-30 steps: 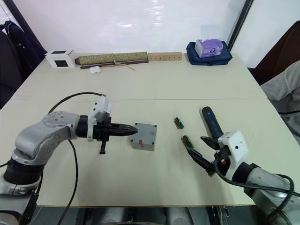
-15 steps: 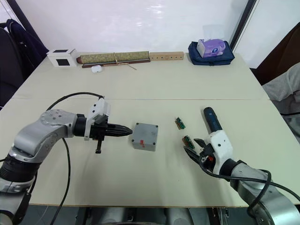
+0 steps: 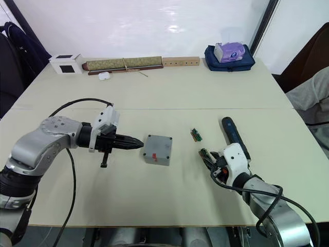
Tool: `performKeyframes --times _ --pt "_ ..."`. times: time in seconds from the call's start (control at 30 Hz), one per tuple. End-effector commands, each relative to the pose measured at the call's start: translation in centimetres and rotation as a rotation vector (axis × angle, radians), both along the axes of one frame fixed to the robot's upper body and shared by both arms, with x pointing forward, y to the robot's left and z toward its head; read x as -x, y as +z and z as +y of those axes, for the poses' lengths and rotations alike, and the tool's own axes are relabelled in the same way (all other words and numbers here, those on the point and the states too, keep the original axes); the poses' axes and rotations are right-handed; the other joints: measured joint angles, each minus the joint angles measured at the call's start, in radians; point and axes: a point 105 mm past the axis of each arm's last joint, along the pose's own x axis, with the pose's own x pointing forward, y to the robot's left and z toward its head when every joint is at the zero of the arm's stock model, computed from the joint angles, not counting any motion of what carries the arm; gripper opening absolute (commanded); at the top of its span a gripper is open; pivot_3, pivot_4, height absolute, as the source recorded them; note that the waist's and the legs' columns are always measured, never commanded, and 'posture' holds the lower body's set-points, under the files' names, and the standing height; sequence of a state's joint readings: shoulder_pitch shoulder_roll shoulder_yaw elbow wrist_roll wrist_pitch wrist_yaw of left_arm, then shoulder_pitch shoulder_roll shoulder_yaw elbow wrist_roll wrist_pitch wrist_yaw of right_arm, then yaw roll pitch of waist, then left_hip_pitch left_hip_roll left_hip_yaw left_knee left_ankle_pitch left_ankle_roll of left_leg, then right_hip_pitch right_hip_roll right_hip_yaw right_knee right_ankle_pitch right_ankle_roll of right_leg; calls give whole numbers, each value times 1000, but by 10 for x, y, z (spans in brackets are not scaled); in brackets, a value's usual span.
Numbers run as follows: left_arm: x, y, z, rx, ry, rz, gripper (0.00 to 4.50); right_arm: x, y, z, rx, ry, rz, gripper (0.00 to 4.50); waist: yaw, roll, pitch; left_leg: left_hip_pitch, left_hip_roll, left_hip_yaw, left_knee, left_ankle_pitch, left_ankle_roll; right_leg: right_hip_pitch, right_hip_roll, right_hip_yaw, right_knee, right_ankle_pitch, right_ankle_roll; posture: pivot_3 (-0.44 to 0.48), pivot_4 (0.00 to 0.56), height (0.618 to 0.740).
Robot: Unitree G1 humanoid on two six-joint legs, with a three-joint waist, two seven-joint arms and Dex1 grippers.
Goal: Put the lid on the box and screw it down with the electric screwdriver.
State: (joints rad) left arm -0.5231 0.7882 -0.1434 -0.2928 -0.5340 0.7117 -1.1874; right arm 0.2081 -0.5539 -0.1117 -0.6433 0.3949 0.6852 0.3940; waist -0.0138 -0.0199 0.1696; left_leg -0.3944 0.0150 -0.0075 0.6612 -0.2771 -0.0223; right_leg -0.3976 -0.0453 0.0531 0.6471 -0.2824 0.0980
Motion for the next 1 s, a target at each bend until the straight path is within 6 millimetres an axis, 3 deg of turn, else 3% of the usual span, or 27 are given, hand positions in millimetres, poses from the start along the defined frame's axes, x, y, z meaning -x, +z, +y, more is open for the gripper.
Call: performKeyframes --times 0.03,0.13,0.23,0.3,0.57,0.83,0.93,1.0 --pt "0 10 -1 4 -18 -48 0 -3 7 2 -11 3 -43 1621 0 0 0 0 0 0 0 0 0 0 0 0 0 0 0 0 150 740" --pt "0 8 1 -8 -11 -54 0 -4 6 0 -14 2 -43 1621 0 0 0 0 0 0 0 0 0 0 0 0 0 0 0 0 150 740" --pt "0 8 0 -6 -6 -59 0 -6 5 -2 -7 2 -45 921 0 0 0 0 0 0 0 0 0 0 0 0 0 0 0 0 150 740" --pt "0 8 0 -3 -5 -59 0 -7 5 -3 -7 0 -48 107 0 0 0 0 0 0 0 0 0 0 0 0 0 0 0 0 150 740" --pt "-1 7 -2 0 2 -63 0 -13 12 -4 2 -5 -83 107 0 0 0 0 0 0 0 0 0 0 0 0 0 1 1 0 150 740" --pt "-5 6 1 7 9 -58 0 -11 32 1 -21 23 -144 107 0 0 0 0 0 0 0 0 0 0 0 0 0 1 1 0 150 740" --pt "-10 10 6 40 42 -39 0 -3 54 9 -39 88 -205 107 1 1 1 0 0 0 0 0 0 0 0 0 0 1 1 0 150 740" --pt "-20 13 13 87 108 -20 0 -4 79 33 -88 192 -279 107 -3 1 1 0 0 0 0 0 0 0 0 0 1 1 2 0 150 740"
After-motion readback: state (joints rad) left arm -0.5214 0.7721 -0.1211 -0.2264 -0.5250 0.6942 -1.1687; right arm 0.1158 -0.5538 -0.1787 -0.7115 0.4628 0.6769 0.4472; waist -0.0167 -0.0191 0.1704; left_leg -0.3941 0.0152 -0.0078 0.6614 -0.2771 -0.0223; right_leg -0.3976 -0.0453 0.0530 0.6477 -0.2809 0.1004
